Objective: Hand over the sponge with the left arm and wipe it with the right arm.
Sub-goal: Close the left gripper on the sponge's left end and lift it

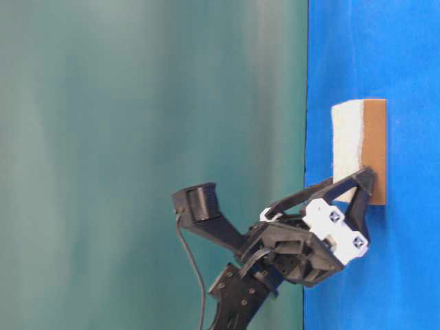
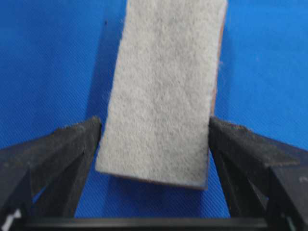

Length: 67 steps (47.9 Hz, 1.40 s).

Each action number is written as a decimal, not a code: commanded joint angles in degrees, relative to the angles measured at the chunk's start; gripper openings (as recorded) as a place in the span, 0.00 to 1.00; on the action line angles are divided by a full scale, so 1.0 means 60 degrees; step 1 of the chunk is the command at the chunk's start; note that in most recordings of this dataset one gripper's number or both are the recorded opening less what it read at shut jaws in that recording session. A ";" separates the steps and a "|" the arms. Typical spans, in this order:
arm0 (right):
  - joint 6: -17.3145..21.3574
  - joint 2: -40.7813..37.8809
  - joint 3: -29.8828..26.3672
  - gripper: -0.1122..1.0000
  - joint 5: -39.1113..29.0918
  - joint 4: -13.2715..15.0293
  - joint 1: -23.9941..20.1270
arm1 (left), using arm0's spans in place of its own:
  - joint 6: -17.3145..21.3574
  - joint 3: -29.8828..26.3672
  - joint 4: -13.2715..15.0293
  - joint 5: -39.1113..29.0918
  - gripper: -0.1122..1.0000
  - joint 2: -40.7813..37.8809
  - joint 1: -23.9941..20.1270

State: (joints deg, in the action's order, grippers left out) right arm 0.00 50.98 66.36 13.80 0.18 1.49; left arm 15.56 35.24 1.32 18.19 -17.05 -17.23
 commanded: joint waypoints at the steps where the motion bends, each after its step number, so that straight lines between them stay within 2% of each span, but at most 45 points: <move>1: 0.0029 -0.0073 -0.0176 0.10 0.0029 -0.0029 0.0000 | 0.0029 -0.0161 0.0000 0.0044 0.95 0.0029 -0.0103; 9: 0.0015 -0.0059 -0.0176 0.10 0.0044 -0.0044 0.0000 | 0.0044 -0.0220 0.0000 -0.0146 0.94 0.0044 -0.0117; 12: 0.0015 -0.0059 -0.0190 0.10 0.0029 -0.0029 0.0000 | 0.0044 -0.0249 0.0015 -0.0366 0.91 0.0059 -0.0103; 15: 0.0015 -0.0059 -0.0190 0.10 0.0029 -0.0029 0.0000 | 0.0044 -0.0249 0.0015 -0.0469 0.81 0.0088 -0.0073; 23: 0.0015 -0.0103 -0.0176 0.10 0.0029 -0.0029 0.0015 | 0.0410 -0.0176 0.0015 -0.0703 0.43 0.0249 0.0015; 27: 0.0015 -0.0132 -0.0176 0.10 0.0029 -0.0044 0.0015 | 0.0396 -0.0176 0.0015 -0.0762 0.33 0.0352 0.0015; 36: 0.0015 -0.0146 -0.0176 0.10 0.0029 -0.0044 0.0015 | 0.0205 -0.0205 0.0015 -0.1436 0.32 0.1025 0.0044; 45: 0.0029 -0.0146 -0.0176 0.10 0.0029 -0.0044 0.0000 | -0.0498 -0.0161 0.0015 -0.2520 0.32 0.2358 0.0352; 53: 0.0015 -0.0146 -0.0176 0.10 0.0029 -0.0044 0.0088 | -0.1084 -0.0029 0.0015 -0.3149 0.32 0.3457 0.1055; 60: 0.0015 -0.0234 -0.0176 0.10 0.0000 -0.0029 0.0234 | -0.1230 0.0146 0.0059 -0.3618 0.32 0.4087 0.1831; 67: 0.0029 -0.0366 -0.0176 0.10 0.0000 -0.0044 0.0352 | -0.1758 0.0293 0.0059 -0.3662 0.32 0.4468 0.2505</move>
State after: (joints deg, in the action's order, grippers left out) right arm 0.09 49.48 66.36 13.54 0.09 3.25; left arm 5.98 37.27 1.49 -3.87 7.65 -3.78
